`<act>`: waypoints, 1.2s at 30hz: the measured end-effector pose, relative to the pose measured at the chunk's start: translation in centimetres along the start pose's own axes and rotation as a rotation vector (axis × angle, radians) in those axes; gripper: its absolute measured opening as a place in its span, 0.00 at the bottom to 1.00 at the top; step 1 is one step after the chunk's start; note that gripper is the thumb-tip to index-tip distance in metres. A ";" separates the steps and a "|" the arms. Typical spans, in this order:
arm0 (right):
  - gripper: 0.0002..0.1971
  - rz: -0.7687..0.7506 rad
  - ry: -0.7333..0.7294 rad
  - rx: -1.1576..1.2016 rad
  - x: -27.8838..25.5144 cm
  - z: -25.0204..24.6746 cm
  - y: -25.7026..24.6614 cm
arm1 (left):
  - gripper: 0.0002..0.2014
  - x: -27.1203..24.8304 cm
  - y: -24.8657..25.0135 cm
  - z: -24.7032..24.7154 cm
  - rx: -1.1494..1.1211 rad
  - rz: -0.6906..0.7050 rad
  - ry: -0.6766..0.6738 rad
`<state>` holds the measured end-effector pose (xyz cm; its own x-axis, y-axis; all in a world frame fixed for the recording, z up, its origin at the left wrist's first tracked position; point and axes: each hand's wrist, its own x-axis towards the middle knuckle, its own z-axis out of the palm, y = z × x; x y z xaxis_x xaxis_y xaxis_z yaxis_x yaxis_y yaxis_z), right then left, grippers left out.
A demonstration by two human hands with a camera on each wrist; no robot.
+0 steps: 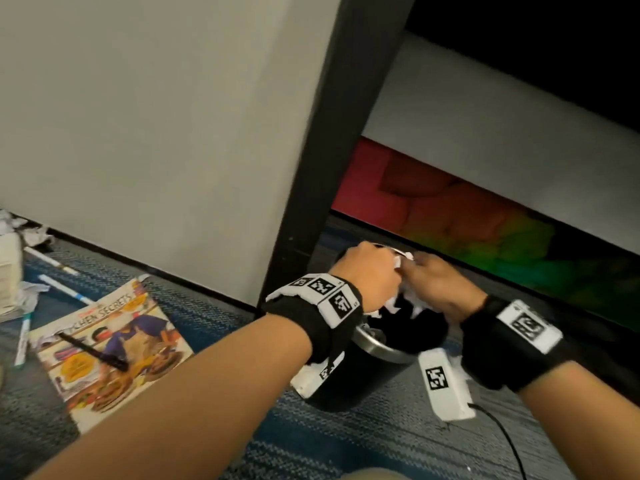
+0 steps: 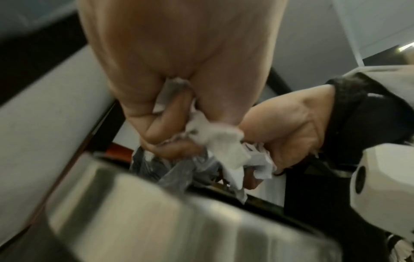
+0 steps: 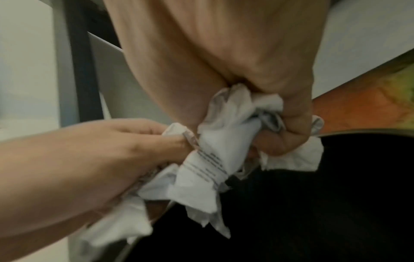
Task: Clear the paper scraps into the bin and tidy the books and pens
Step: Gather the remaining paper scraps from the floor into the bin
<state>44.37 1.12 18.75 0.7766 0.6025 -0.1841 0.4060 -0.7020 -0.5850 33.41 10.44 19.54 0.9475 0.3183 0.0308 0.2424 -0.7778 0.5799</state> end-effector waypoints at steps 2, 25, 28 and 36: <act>0.27 0.075 -0.039 0.174 0.6 0.5 0.6 | 0.21 1.1 -0.7 1.2 0.048 -0.030 -0.149; 0.25 -0.535 0.112 -0.388 -8.5 9.8 -11.5 | 0.07 -12.3 -15.6 -8.5 0.190 -0.283 -0.370; 0.26 -0.630 -0.010 -0.391 -9.4 14.9 -16.7 | 0.10 -16.3 -21.5 -11.5 0.296 -0.451 -0.220; 0.27 -0.637 -0.302 -0.592 -5.6 28.5 -29.5 | 0.08 -26.4 -31.9 -16.2 0.373 -0.663 -0.019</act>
<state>14.29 29.29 14.49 0.1964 0.9572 -0.2126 0.9589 -0.2328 -0.1621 -2.69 35.65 13.42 0.5813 0.7761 -0.2445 0.8135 -0.5597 0.1579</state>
